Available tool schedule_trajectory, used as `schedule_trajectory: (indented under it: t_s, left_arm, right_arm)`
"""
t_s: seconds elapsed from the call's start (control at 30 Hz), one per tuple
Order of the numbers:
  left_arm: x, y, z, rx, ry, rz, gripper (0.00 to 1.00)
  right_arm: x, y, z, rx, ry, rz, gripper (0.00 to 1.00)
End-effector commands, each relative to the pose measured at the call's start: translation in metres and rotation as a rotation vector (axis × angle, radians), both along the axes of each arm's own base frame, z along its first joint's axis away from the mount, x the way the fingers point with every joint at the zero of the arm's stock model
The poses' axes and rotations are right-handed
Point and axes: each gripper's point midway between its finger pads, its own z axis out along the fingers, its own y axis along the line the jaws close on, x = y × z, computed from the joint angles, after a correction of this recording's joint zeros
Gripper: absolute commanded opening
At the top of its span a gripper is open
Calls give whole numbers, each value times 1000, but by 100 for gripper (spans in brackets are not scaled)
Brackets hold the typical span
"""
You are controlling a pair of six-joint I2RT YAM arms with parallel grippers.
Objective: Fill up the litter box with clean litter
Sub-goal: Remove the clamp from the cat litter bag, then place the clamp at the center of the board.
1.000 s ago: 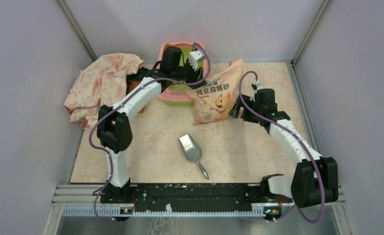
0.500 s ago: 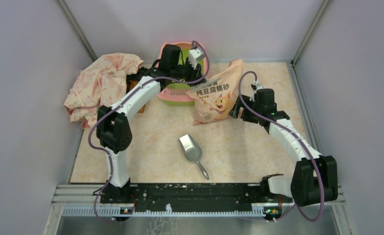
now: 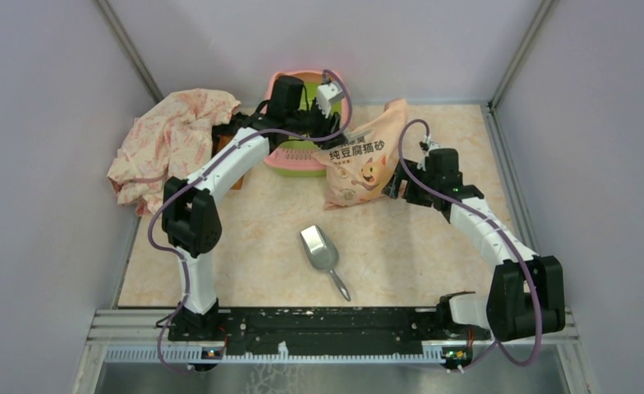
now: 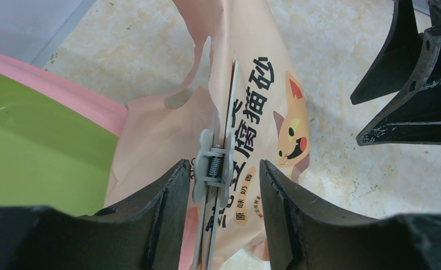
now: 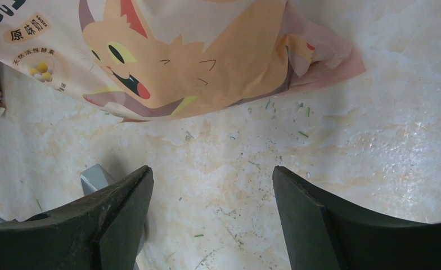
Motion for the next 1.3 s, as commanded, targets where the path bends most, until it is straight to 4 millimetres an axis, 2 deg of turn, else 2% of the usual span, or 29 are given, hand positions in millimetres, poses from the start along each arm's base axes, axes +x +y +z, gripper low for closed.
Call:
schedule_trajectory:
  t_s: [0.0, 0.23, 0.33, 0.43, 0.5, 0.77, 1.07, 1.27]
  left_arm:
    - [0, -2, 14, -19, -27, -25, 52]
    - [0, -4, 7, -16, -11, -36, 42]
    - [1, -4, 4, -11, -6, -32, 34]
    - [2, -2, 5, -8, -7, -24, 15]
    - [2, -1, 9, -10, -12, -18, 7]
    - [3, 14, 33, -10, -42, 34, 3]
    - [-10, 53, 63, -22, -68, 151, 4]
    - [-26, 79, 64, 16, -21, 255, 3]
  right_arm:
    - [6, 4, 2, 9, -36, 19, 78]
    - [3, 3, -2, 4, -28, 20, 78]
    - [2, 3, -4, 5, -25, 21, 78]
    - [2, 3, -3, 6, -25, 21, 77]
    - [2, 3, -2, 6, -28, 21, 77]
    - [-1, 3, 0, 9, -31, 21, 77]
    - [-3, 5, 10, 21, -52, 27, 77]
    - [-5, 6, 16, 31, -58, 32, 77]
